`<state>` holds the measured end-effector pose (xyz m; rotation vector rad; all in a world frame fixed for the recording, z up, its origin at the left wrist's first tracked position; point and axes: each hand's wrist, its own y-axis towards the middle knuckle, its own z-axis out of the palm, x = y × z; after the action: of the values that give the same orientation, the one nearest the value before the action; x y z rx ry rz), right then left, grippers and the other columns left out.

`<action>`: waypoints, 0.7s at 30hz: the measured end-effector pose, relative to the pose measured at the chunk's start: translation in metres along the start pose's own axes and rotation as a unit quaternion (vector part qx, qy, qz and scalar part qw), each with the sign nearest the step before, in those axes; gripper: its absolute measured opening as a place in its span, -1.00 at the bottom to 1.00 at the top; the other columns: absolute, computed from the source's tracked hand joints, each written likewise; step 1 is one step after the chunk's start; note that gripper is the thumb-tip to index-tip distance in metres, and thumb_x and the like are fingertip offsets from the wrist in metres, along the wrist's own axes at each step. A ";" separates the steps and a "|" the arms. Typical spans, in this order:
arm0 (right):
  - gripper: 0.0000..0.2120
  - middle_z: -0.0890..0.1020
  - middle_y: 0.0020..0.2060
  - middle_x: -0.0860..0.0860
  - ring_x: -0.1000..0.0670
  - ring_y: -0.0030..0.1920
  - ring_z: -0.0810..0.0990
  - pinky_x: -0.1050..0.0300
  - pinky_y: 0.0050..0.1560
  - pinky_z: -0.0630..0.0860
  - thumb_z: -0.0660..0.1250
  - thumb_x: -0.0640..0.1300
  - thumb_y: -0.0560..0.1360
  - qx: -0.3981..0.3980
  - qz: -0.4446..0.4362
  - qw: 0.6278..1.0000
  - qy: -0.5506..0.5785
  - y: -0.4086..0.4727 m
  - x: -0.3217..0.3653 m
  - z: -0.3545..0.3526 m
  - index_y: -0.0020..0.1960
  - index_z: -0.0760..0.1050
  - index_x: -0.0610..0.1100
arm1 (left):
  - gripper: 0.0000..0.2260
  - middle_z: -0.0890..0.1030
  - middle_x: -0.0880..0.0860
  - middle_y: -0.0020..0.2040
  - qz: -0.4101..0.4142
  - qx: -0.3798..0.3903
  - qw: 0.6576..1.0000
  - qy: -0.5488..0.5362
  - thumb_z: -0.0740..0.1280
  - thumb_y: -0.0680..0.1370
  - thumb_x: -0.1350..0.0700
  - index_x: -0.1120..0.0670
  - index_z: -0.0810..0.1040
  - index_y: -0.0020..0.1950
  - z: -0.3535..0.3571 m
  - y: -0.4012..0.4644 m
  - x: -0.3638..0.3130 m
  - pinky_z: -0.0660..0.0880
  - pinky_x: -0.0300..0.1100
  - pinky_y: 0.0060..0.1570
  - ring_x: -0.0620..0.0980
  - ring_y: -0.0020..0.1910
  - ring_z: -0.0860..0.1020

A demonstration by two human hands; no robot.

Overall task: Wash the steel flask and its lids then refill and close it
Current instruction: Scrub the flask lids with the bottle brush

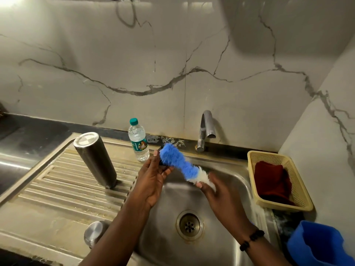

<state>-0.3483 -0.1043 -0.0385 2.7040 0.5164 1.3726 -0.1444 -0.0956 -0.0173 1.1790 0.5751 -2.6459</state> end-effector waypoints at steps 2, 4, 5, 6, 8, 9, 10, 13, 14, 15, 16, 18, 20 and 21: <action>-0.27 0.63 0.18 0.04 0.03 0.20 0.59 0.13 0.17 0.51 0.13 0.41 0.44 -0.012 0.013 1.000 0.001 -0.001 -0.007 0.002 0.38 0.47 -0.07 | -0.69 0.64 0.26 0.17 -0.004 -0.028 0.999 -0.025 0.28 0.63 0.02 0.21 0.51 0.25 0.005 -0.001 0.001 0.66 -0.19 -0.11 0.08 0.07 0.68; -0.30 0.64 0.18 0.06 0.04 0.19 0.59 0.12 0.17 0.52 0.13 0.42 0.45 -0.018 0.019 1.000 0.005 -0.004 -0.006 0.002 0.36 0.49 -0.05 | -0.71 0.61 0.27 0.22 -0.005 -0.050 0.996 -0.075 0.26 0.65 0.03 0.18 0.47 0.27 0.009 -0.001 0.002 0.66 -0.18 -0.11 0.11 0.12 0.64; -0.34 0.65 0.14 0.12 0.08 0.16 0.60 0.10 0.14 0.54 0.14 0.44 0.45 -0.021 0.019 0.999 0.017 -0.006 -0.008 0.002 0.33 0.51 0.02 | -0.74 0.61 0.27 0.22 -0.005 -0.054 0.993 -0.108 0.24 0.66 0.04 0.17 0.46 0.27 0.011 -0.001 0.001 0.66 -0.17 -0.12 0.11 0.12 0.63; -0.44 0.66 0.07 0.19 0.15 0.09 0.62 0.10 0.09 0.57 0.15 0.43 0.46 -0.028 0.019 0.999 0.033 -0.008 -0.009 0.002 0.27 0.52 0.12 | -0.75 0.62 0.27 0.18 0.000 -0.057 0.989 -0.137 0.22 0.67 0.06 0.17 0.45 0.28 0.011 0.000 -0.001 0.67 -0.16 -0.15 0.11 0.08 0.64; -0.72 0.66 -0.04 0.31 0.19 -0.03 0.63 0.21 0.00 0.56 0.22 0.32 0.47 -0.034 0.029 0.996 0.073 -0.008 -0.007 0.003 0.11 0.52 0.30 | -0.75 0.64 0.23 0.06 0.016 -0.047 0.989 -0.142 0.19 0.68 0.05 0.17 0.44 0.28 0.013 0.000 -0.005 0.66 -0.15 -0.21 0.09 -0.02 0.64; -0.80 0.64 -0.06 0.34 0.19 -0.07 0.64 0.26 -0.03 0.54 0.25 0.28 0.45 -0.033 0.038 0.994 0.092 -0.008 -0.004 0.004 0.05 0.49 0.34 | -0.75 0.65 0.19 0.05 0.022 -0.034 0.993 -0.112 0.17 0.68 0.02 0.13 0.46 0.26 0.014 -0.002 -0.006 0.65 -0.15 -0.18 0.08 -0.03 0.64; -0.83 0.64 -0.08 0.36 0.18 -0.10 0.64 0.28 -0.06 0.53 0.25 0.27 0.44 -0.030 0.043 0.993 0.105 -0.008 -0.002 0.005 0.02 0.48 0.35 | -0.75 0.67 0.16 0.06 0.029 -0.019 0.997 -0.070 0.17 0.68 -0.01 0.08 0.48 0.26 0.014 -0.002 -0.005 0.64 -0.13 -0.11 0.07 0.00 0.65; -0.85 0.63 -0.30 0.29 0.20 -0.34 0.56 0.36 -0.25 0.45 0.26 0.22 0.47 0.004 0.061 0.987 0.151 -0.008 0.006 0.006 0.00 0.52 0.24 | -0.76 0.65 0.13 0.19 0.056 0.028 0.998 0.023 0.27 0.57 0.04 0.01 0.50 0.22 0.014 -0.006 -0.001 0.59 -0.05 0.15 0.10 0.19 0.62; -0.86 0.60 -0.38 0.26 0.20 -0.40 0.52 0.38 -0.30 0.40 0.26 0.18 0.51 0.013 0.070 0.984 0.163 -0.006 0.006 0.005 0.02 0.53 0.21 | -0.74 0.65 0.12 0.19 0.068 0.034 0.996 0.041 0.33 0.52 0.10 0.02 0.50 0.21 0.012 -0.006 -0.001 0.58 -0.07 0.18 0.11 0.23 0.60; -0.88 0.58 -0.43 0.25 0.20 -0.44 0.49 0.39 -0.34 0.37 0.26 0.14 0.54 0.024 0.079 0.983 0.163 -0.004 0.005 0.002 0.04 0.53 0.19 | -0.70 0.67 0.10 0.15 0.082 0.038 0.994 0.057 0.42 0.47 0.13 0.04 0.52 0.19 0.010 -0.006 -0.002 0.58 -0.09 0.17 0.11 0.25 0.59; -0.88 0.56 -0.46 0.27 0.20 -0.47 0.47 0.40 -0.36 0.35 0.26 0.12 0.57 0.040 0.080 0.983 0.158 -0.001 0.003 -0.001 0.06 0.53 0.16 | -0.61 0.69 0.08 0.12 0.096 0.044 0.992 0.073 0.53 0.38 0.10 0.05 0.56 0.18 0.008 -0.007 -0.004 0.60 -0.12 0.12 0.08 0.23 0.61; -0.86 0.53 -0.48 0.30 0.21 -0.48 0.46 0.40 -0.36 0.34 0.26 0.11 0.58 0.082 0.073 0.984 0.143 0.001 0.000 -0.006 0.08 0.53 0.13 | -0.50 0.70 0.10 0.12 0.108 0.063 0.988 0.096 0.63 0.27 0.04 0.07 0.61 0.17 0.002 -0.006 -0.006 0.63 -0.18 -0.03 0.05 0.19 0.64; -0.86 0.49 -0.48 0.33 0.26 -0.43 0.44 0.43 -0.32 0.35 0.28 0.17 0.54 0.103 0.074 0.983 0.132 0.001 -0.005 -0.008 0.04 0.50 0.15 | -0.58 0.69 0.12 0.15 0.107 0.067 0.986 0.108 0.51 0.37 0.15 0.10 0.59 0.22 -0.003 -0.005 -0.008 0.62 -0.21 -0.08 0.07 0.19 0.63; -0.82 0.47 -0.47 0.31 0.28 -0.39 0.41 0.42 -0.29 0.34 0.27 0.23 0.51 0.105 0.071 0.984 0.124 0.000 -0.006 -0.008 0.03 0.49 0.18 | -0.60 0.68 0.11 0.17 0.103 0.069 0.985 0.118 0.44 0.41 0.19 0.11 0.58 0.25 -0.006 -0.004 -0.008 0.62 -0.20 -0.06 0.07 0.20 0.63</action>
<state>-0.3580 -0.1075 -0.0383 2.7951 0.5197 1.8036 -0.1369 -0.0891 -0.0141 1.5158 0.2873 -2.4225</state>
